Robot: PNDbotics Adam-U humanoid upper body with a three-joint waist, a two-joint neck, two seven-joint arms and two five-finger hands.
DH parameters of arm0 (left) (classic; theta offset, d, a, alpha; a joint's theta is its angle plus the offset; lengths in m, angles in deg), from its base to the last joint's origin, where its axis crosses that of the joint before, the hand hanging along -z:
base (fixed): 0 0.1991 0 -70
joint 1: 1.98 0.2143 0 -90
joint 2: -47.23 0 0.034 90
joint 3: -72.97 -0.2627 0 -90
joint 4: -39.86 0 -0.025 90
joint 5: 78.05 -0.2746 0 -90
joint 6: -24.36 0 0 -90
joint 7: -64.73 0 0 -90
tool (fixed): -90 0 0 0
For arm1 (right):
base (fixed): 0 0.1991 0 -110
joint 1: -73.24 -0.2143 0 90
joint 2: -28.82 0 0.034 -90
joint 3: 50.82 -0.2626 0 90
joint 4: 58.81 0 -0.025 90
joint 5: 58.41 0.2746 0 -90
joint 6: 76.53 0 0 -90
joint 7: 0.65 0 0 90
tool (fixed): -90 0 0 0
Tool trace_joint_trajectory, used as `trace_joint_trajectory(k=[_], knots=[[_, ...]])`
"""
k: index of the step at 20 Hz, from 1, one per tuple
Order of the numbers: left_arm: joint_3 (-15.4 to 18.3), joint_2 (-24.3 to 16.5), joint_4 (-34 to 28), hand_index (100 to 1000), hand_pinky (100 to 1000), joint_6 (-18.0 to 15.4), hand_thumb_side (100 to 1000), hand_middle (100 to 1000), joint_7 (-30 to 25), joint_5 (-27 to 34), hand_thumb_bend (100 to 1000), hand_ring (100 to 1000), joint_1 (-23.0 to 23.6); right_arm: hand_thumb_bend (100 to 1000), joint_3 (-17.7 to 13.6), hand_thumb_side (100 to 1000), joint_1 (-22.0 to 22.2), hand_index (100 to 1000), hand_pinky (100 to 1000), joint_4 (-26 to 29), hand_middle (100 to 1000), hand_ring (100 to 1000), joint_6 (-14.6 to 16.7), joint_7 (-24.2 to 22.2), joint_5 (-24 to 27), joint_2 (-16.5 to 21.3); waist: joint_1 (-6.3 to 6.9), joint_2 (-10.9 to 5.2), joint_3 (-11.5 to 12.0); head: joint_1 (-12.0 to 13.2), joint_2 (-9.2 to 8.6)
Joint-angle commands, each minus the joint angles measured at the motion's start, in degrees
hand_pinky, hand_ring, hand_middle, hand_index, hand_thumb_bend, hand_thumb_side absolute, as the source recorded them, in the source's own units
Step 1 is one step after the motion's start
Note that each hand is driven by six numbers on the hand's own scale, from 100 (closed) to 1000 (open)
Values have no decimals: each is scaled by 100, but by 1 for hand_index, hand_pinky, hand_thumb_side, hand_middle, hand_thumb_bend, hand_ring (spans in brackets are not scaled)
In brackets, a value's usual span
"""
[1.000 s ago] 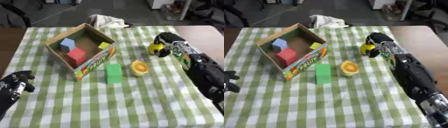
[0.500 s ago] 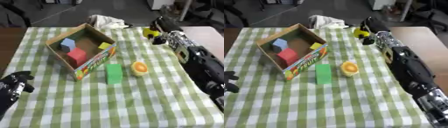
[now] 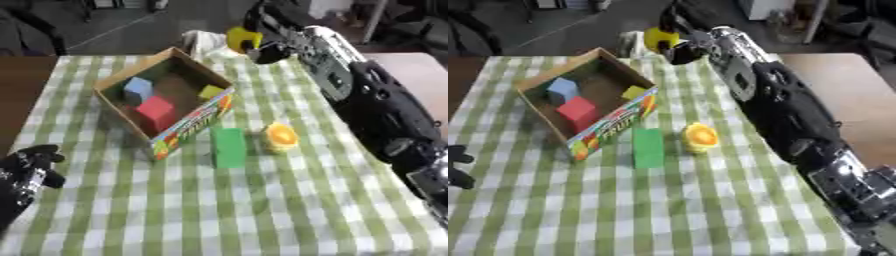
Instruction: Pick up objects on the table and place them in the box.
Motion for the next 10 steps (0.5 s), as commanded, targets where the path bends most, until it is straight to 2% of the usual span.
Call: trace_joint_trajectory(k=[1, 5, 8, 10], knots=[[-15, -28, -54, 789, 586, -8, 602, 649, -33, 19, 100, 533, -35, 100, 71, 100, -152, 577, 695, -59, 549, 788, 127, -252, 30, -174, 21, -71, 25, -56, 26], [-38, -11, -54, 789, 586, -11, 602, 649, -65, 23, 100, 532, -55, 100, 130, 100, -145, 641, 697, -317, 576, 789, 278, -341, -292, -456, 21, -66, 83, -114, 26], [-42, -6, -56, 789, 586, -13, 602, 649, -69, 26, 100, 532, -73, 176, 126, 100, -142, 693, 698, -465, 603, 788, 317, -160, -596, -594, 31, -56, 140, -160, 26], [-44, -6, -56, 789, 586, -13, 602, 649, -69, 29, 100, 532, -81, 241, 126, 236, -136, 728, 699, -542, 629, 792, 335, 25, -788, -657, 29, -47, 167, -173, 26]])
